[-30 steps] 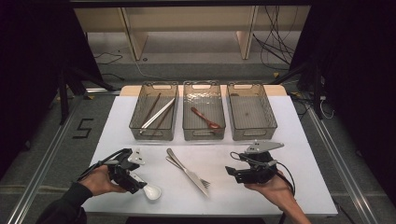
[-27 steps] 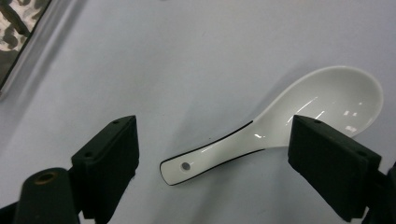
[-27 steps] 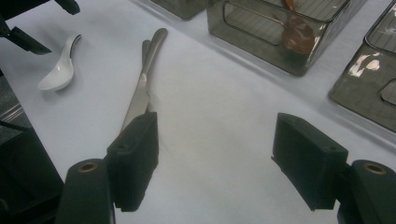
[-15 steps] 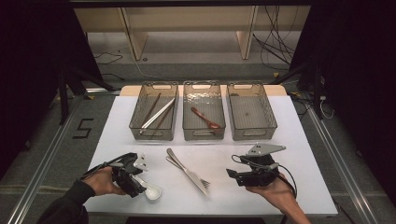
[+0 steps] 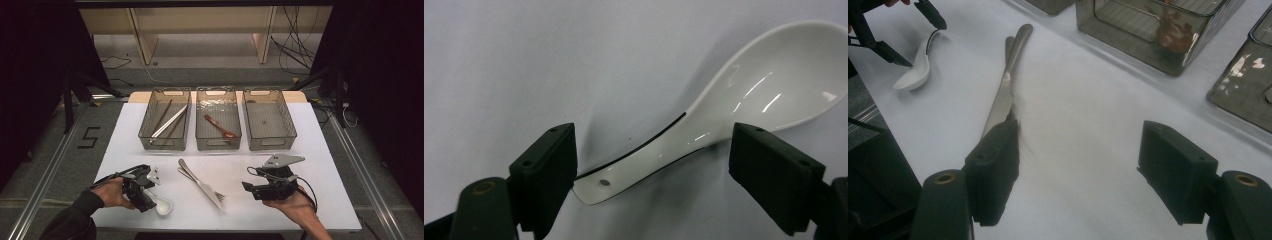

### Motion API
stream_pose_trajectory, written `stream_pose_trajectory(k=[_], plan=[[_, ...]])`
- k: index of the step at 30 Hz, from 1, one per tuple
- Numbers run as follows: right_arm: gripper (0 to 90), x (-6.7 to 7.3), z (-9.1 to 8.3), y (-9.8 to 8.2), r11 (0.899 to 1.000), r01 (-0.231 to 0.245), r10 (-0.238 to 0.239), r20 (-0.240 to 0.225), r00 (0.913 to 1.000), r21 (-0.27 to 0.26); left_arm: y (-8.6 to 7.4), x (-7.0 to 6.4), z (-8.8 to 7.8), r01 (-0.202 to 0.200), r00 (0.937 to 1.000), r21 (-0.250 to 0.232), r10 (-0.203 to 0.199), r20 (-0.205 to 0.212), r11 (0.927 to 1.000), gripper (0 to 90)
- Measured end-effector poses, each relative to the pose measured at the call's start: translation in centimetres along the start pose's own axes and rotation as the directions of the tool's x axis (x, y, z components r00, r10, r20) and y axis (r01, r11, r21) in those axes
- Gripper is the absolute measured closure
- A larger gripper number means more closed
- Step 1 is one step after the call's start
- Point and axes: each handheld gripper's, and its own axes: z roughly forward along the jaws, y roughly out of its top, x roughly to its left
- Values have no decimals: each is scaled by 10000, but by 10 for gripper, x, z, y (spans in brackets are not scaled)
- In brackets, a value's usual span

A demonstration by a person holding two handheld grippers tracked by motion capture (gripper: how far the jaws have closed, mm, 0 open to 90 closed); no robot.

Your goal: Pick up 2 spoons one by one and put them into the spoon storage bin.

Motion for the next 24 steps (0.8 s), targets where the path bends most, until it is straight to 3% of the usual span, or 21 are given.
stream_pose_trajectory(k=[6, 10, 24], plan=[[338, 0, 0, 0, 10000, 4, -4, -19, 10000, -9, 0, 2, 3, -183, 9992, 303, 171, 373, 9994, 213], [341, 0, 0, 0, 10000, -13, 13, -29, 10000, -22, 0, 1, 4, -181, 9978, 262, 163, 643, 9995, 250], [349, 0, 0, 1, 10000, 7, -7, -41, 10000, 53, 0, -1, -1, -347, 9891, 423, 283, 1447, 9985, 538]])
